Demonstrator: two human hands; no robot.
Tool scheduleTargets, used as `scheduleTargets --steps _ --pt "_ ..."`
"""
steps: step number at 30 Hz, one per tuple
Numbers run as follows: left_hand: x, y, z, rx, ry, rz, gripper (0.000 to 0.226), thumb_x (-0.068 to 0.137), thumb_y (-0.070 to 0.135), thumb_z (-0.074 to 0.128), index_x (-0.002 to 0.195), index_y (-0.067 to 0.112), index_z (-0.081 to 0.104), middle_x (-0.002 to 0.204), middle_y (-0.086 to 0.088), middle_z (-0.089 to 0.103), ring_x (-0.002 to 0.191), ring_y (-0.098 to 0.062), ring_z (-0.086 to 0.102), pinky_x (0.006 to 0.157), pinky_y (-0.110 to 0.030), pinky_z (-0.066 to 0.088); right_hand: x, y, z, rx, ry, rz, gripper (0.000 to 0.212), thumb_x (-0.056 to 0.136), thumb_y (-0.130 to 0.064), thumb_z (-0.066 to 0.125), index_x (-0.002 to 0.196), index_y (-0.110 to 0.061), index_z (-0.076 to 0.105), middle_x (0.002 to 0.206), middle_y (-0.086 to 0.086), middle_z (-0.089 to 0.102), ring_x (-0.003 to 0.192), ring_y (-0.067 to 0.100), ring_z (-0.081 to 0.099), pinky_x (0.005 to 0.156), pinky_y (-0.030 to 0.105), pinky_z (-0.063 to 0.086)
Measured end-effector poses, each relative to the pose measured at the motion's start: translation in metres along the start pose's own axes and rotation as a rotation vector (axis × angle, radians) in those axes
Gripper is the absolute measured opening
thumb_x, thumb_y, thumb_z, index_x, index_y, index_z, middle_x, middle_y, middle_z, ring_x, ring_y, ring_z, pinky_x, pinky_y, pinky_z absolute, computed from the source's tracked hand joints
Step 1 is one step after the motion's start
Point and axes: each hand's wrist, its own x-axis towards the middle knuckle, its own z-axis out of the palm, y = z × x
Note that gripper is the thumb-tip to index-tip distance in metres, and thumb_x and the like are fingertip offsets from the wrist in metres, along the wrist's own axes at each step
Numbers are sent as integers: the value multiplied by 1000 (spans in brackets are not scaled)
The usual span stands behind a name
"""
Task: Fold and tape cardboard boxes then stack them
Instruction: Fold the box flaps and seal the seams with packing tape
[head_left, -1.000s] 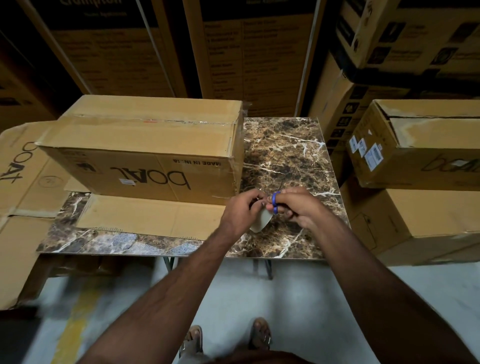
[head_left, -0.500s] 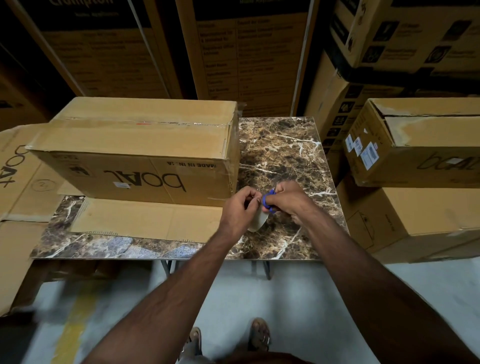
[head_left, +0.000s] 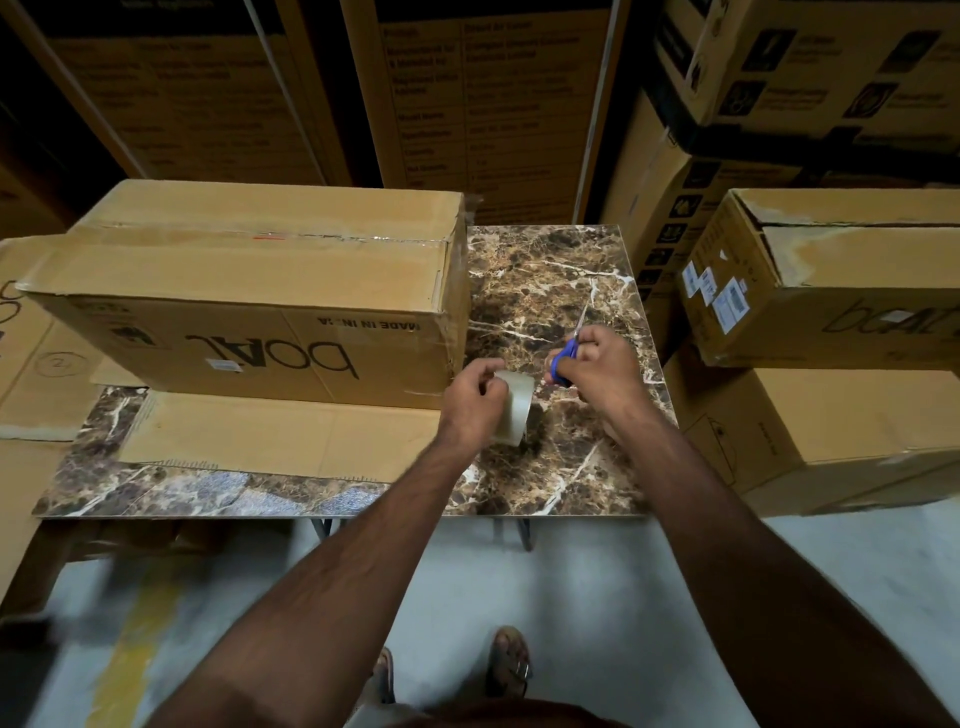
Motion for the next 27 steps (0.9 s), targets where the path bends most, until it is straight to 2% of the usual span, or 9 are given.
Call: scheduleTargets --steps 6,7,10,12,15,18,22,24,27 --pt "7 -19 11 -151 -106 -85 34 102 13 50 132 23 62 135 -1 60 115 -21 60 94 -42 55 1 14 -1 -53 -155 29 33 81 5 74 100 -19 62 102 7 73 96 22 72 84 43 62" --pt "11 -22 16 -194 -117 -107 35 103 14 50 133 25 62 135 -2 61 112 -19 62 92 -42 57 1 18 0 -61 -154 37 35 80 5 75 102 -20 62 102 7 73 96 23 72 83 43 62" --pt "13 -23 28 -340 -155 -228 37 104 8 47 139 18 56 128 -2 62 94 -8 63 66 -19 56 2 30 -1 -77 -125 53 38 78 4 75 108 -17 65 105 7 71 99 25 70 80 44 62" --pt "14 -26 35 -368 -137 -298 35 105 7 46 137 16 54 121 -3 62 90 -8 61 61 -18 53 2 37 -2 -95 -115 60 43 79 5 74 115 -16 66 108 5 70 100 24 68 81 44 62" --pt "20 -34 39 -164 7 -273 22 103 16 51 124 11 57 114 -7 63 94 -18 57 71 -25 47 1 42 -6 -144 -133 39 47 79 6 74 119 -16 66 109 4 70 100 23 69 68 35 62" --pt "23 -39 43 187 2 -186 11 101 21 53 103 13 60 99 -5 64 87 -19 53 66 -27 38 1 49 -13 -236 -130 -2 46 80 3 76 120 -16 66 108 2 68 96 17 67 58 16 49" --pt "23 -30 46 290 -35 -207 28 105 23 42 109 10 67 103 -7 66 89 -20 55 73 -28 40 -1 49 -13 -297 -104 -25 57 84 3 74 137 -14 58 117 5 65 80 3 59 45 6 41" --pt "19 -19 46 292 6 -141 38 107 36 39 105 10 66 103 -9 68 87 -22 58 72 -30 42 -3 43 -11 -338 -98 -50 52 85 1 74 132 -16 58 108 0 64 76 5 59 43 7 39" --pt "8 11 47 -71 -169 -145 55 105 53 31 109 12 66 104 -8 69 92 -20 65 78 -30 49 -8 32 -4 -386 -72 -80 38 85 -3 75 111 -19 54 94 -4 61 81 15 64 52 18 43"
